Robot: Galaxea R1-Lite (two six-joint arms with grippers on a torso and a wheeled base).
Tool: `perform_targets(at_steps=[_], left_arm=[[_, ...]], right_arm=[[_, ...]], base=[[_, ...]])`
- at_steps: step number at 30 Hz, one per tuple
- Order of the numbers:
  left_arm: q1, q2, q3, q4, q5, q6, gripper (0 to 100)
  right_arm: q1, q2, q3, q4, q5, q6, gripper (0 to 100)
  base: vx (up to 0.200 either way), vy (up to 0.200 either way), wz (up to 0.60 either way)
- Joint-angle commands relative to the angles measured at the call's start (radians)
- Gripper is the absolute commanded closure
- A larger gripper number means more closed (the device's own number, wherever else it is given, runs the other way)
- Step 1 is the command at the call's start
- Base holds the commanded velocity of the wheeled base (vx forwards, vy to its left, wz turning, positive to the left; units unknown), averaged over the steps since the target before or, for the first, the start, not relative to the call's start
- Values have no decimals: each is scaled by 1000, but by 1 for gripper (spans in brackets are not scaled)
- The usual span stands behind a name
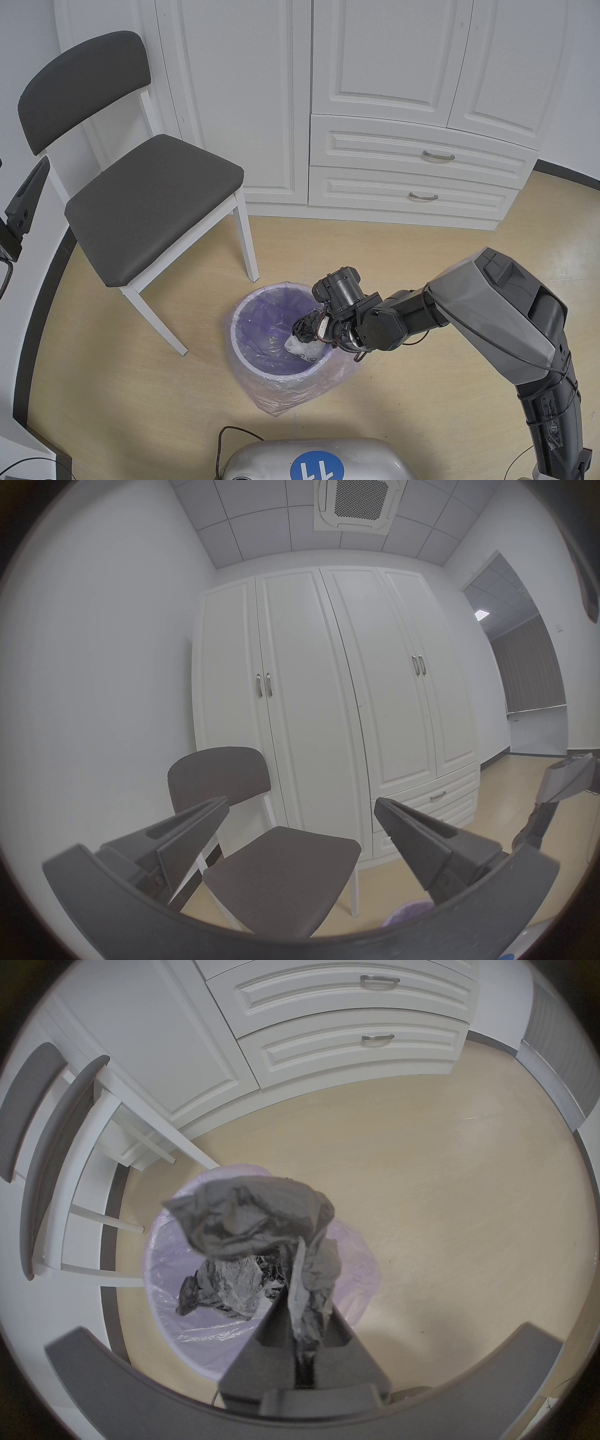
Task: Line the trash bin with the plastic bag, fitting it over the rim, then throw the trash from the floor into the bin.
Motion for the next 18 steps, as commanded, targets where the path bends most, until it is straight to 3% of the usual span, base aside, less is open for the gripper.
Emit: perform_targets(at_steps=[1, 18], left_arm=[[0, -6, -1, 0, 0, -1, 0], [0, -10, -1, 0, 0, -1, 0]], right_arm=[[-24, -4, 0, 25, 1, -16, 100], [-79, -45, -17, 37, 15, -20, 100]], base=[[0, 0, 0], [0, 0, 0]])
